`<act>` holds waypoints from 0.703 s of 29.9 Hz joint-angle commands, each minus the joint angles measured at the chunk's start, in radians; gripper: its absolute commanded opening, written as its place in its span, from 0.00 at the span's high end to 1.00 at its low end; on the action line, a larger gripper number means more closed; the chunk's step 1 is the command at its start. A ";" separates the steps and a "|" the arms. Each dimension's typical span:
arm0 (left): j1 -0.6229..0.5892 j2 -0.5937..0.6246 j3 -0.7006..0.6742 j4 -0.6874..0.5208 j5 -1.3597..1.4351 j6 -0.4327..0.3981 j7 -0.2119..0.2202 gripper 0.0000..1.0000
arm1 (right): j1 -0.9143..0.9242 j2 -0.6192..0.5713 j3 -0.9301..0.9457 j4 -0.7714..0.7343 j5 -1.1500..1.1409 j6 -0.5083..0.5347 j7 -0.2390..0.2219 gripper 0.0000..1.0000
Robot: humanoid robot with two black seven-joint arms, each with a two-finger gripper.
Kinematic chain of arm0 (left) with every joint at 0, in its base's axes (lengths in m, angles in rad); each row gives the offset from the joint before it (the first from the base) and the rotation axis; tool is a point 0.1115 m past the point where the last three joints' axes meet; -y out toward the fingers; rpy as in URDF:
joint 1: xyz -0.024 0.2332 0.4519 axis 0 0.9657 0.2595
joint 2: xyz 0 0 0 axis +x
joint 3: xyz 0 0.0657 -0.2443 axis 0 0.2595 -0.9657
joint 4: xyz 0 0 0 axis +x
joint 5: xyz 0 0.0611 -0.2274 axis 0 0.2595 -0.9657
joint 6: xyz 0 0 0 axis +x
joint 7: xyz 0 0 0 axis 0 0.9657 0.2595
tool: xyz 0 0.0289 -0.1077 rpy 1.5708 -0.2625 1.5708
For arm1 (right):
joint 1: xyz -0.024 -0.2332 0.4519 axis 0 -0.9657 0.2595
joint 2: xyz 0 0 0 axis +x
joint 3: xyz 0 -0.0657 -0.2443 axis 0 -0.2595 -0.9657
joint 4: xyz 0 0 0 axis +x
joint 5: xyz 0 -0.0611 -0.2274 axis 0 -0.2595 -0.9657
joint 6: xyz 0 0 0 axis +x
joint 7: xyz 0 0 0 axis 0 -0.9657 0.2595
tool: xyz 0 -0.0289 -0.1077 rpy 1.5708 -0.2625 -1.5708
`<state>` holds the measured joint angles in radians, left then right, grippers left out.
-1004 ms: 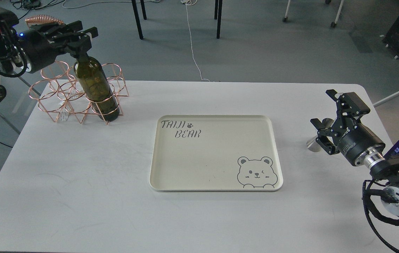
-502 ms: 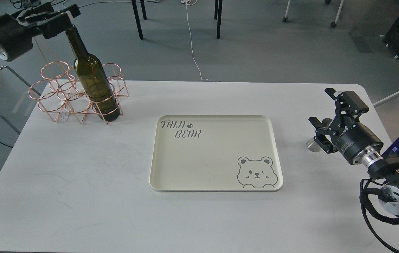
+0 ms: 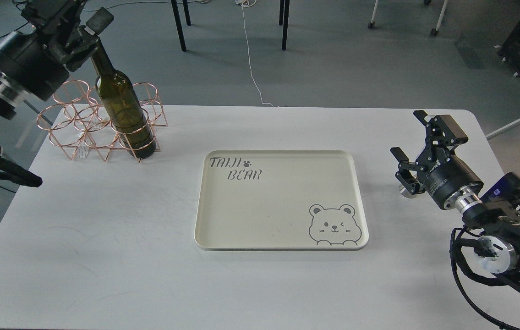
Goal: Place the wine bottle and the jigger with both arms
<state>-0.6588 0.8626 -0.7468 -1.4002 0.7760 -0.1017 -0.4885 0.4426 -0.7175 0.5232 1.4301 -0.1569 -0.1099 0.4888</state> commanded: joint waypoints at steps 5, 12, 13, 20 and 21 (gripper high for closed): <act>0.300 -0.229 -0.183 -0.029 -0.004 -0.001 0.000 0.02 | -0.001 0.032 0.008 -0.031 0.000 -0.001 0.000 0.01; 0.485 -0.370 -0.299 -0.016 0.000 -0.012 0.094 0.02 | 0.001 0.032 0.006 -0.028 0.000 0.001 0.000 0.01; 0.498 -0.385 -0.301 -0.016 0.002 -0.016 0.094 0.02 | 0.001 0.032 0.006 -0.028 0.000 0.001 0.000 0.01; 0.542 -0.442 -0.304 0.015 0.003 -0.039 0.094 0.02 | -0.001 0.032 0.006 -0.026 0.000 0.003 0.000 0.01; 0.547 -0.445 -0.304 0.018 0.003 -0.039 0.094 0.02 | -0.001 0.032 0.006 -0.025 0.000 0.003 0.000 0.01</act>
<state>-0.1236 0.4350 -1.0508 -1.3954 0.7793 -0.1400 -0.3931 0.4431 -0.6856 0.5292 1.4028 -0.1564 -0.1078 0.4888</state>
